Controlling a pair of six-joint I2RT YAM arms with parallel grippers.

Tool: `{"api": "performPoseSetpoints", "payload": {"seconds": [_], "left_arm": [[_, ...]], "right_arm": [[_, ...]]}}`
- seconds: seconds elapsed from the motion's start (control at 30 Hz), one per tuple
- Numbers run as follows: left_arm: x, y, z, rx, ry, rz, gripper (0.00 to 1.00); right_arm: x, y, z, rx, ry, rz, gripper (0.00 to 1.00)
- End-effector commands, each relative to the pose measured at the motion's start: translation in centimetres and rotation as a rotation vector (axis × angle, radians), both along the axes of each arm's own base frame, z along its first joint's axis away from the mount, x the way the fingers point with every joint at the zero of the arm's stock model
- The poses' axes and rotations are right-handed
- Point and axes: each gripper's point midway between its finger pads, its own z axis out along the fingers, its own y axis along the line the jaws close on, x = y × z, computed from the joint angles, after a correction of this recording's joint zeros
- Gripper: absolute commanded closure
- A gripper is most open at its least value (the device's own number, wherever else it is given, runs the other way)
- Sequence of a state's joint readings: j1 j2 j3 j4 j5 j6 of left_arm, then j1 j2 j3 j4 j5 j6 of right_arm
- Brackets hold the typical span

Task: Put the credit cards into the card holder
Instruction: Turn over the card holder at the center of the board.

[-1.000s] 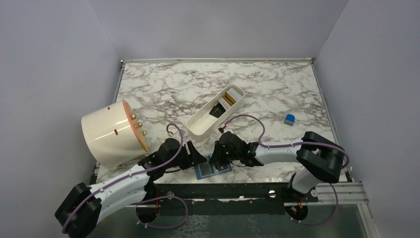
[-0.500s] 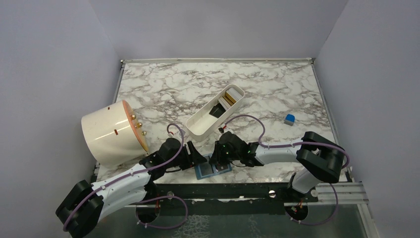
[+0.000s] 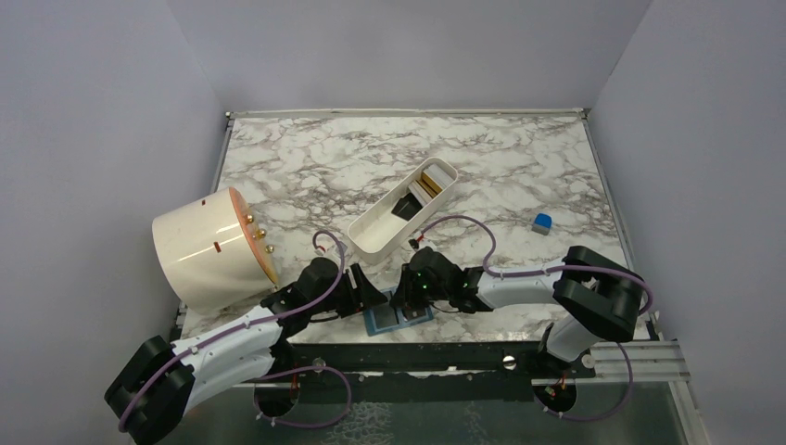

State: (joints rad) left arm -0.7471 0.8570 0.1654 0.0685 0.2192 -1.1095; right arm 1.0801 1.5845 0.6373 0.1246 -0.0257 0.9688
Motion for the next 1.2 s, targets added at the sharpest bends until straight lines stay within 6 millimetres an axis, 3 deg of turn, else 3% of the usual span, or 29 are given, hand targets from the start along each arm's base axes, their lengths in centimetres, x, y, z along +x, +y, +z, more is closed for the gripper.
{"api": "performPoseSetpoints", "payload": {"seconds": [0.0,0.27,0.7,0.97,1.17], "left_arm": [[0.6,-0.6,1.3,-0.037,-0.043,-0.008,0.40],[0.9,-2.2,4.6,-0.151,-0.098,-0.049,0.40],[1.2,-3.4,6.7,-0.194,-0.113,-0.085,0.40],[1.1,-3.5,6.5,-0.193,-0.096,-0.086,0.40],[0.8,-3.5,6.5,-0.204,-0.086,-0.089,0.40]], "right_arm": [[-1.8,-0.5,-2.0,-0.026,0.055,0.030,0.84],[-2.1,0.3,-1.8,0.019,0.060,0.047,0.85],[-0.5,0.2,-1.5,-0.001,-0.029,0.030,0.82],[1.2,-1.0,-0.1,-0.037,-0.135,-0.014,0.78],[1.3,-1.9,0.7,-0.096,-0.181,0.025,0.74]]}}
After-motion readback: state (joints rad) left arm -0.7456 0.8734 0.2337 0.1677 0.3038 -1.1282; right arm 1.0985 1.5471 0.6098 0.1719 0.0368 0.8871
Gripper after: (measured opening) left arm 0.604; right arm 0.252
